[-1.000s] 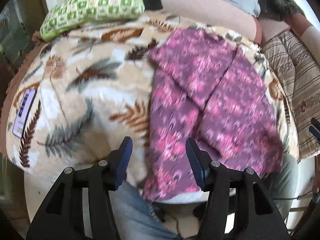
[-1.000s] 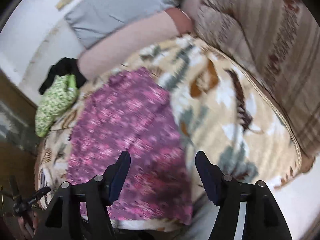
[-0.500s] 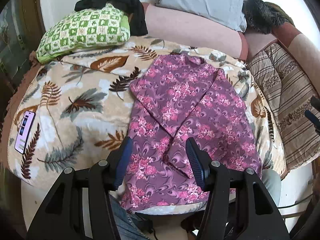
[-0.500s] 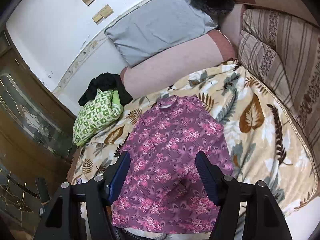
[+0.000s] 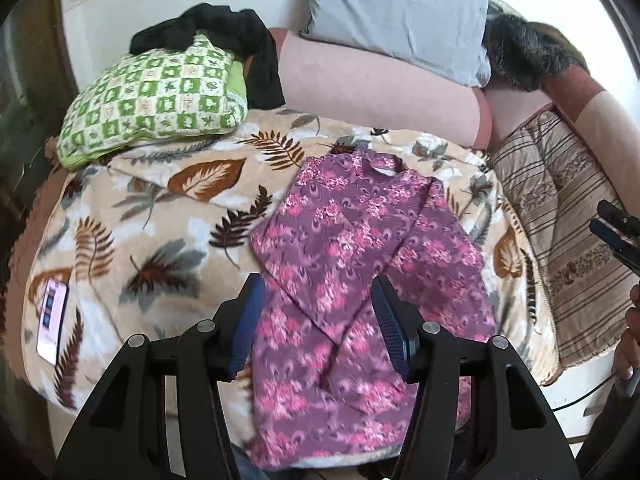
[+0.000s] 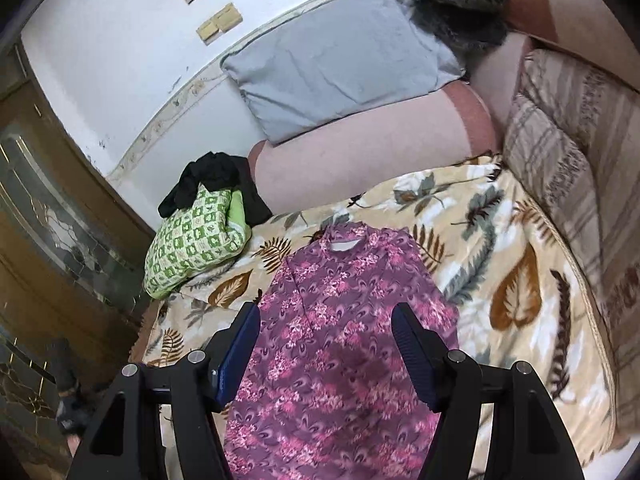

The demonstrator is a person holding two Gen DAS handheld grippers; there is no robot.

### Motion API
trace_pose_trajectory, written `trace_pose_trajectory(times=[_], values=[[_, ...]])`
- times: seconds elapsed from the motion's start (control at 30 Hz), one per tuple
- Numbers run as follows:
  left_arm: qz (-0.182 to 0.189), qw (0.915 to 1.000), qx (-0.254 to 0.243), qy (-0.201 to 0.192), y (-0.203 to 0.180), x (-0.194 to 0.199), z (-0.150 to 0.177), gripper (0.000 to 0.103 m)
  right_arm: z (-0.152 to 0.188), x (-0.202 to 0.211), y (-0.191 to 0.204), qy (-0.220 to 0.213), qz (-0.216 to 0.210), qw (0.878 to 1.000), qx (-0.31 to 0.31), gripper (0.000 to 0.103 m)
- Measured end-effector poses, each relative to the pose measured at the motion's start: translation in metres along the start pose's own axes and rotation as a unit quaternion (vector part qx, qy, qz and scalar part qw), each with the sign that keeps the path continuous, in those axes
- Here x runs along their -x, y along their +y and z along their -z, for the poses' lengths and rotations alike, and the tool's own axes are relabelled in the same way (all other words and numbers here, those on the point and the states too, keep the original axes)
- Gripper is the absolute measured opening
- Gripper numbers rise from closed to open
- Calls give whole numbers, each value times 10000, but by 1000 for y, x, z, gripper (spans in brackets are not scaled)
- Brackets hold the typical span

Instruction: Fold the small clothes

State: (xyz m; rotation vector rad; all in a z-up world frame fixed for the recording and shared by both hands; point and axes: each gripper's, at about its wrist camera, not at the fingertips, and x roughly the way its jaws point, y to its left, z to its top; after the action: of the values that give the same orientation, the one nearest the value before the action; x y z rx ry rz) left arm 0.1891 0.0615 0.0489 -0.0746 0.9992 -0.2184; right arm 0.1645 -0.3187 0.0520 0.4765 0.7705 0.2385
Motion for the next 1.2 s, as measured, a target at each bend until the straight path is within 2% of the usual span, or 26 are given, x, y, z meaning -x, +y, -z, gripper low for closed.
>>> trace_pose_trajectory(times=[0.17, 0.27, 0.4, 0.57, 0.7, 0.77, 0.83, 0.9, 1.0, 1.03, 1.07, 1.1, 1.13, 1.17, 1.2], values=[[-76, 9995, 101, 278, 14, -56, -37, 55, -21, -53, -20, 418, -103, 9991, -48, 66], [-241, 9984, 113, 497, 20, -100, -59, 55, -34, -99, -42, 783, -87, 9967, -205, 66], [-157, 9967, 181, 778, 25, -169, -94, 55, -48, -160, -73, 1200, -68, 9920, -379, 66], [-253, 9937, 268, 1062, 29, -246, -126, 55, -70, -233, -111, 1489, 141, 9876, -476, 66], [-13, 9893, 417, 1397, 30, -310, -146, 55, -88, -291, -138, 1715, 268, 9829, -610, 66], [-43, 9875, 417, 1517, 30, -340, -155, 55, -94, -315, -149, 1806, 415, 9804, -664, 66], [-108, 9863, 479, 1572, 32, -360, -162, 55, -99, -338, -161, 1910, 569, 9769, -765, 66], [15, 9860, 592, 1557, 34, -370, -168, 55, -102, -362, -174, 2007, 604, 9743, -823, 66], [-100, 9826, 487, 1790, 33, -396, -172, 55, -106, -382, -181, 2104, 878, 9713, -676, 56], [-201, 9824, 444, 1805, 31, -401, -172, 55, -105, -391, -184, 2192, 908, 9691, -670, 46], [-279, 9835, 390, 1742, 30, -400, -172, 40, -104, -395, -187, 2222, 912, 9680, -725, 34], [-341, 9844, 311, 1696, 28, -397, -174, 18, -102, -398, -187, 2251, 866, 9677, -731, 26], [-163, 9841, 372, 1730, 29, -396, -175, 8, -102, -399, -185, 2273, 879, 9676, -667, 7], [54, 9830, 491, 1771, 32, -393, -177, 6, -102, -398, -181, 2278, 1011, 9670, -533, 7], [-20, 9846, 497, 1674, 35, -384, -179, 5, -102, -395, -178, 2239, 1047, 9678, -482, 7]])
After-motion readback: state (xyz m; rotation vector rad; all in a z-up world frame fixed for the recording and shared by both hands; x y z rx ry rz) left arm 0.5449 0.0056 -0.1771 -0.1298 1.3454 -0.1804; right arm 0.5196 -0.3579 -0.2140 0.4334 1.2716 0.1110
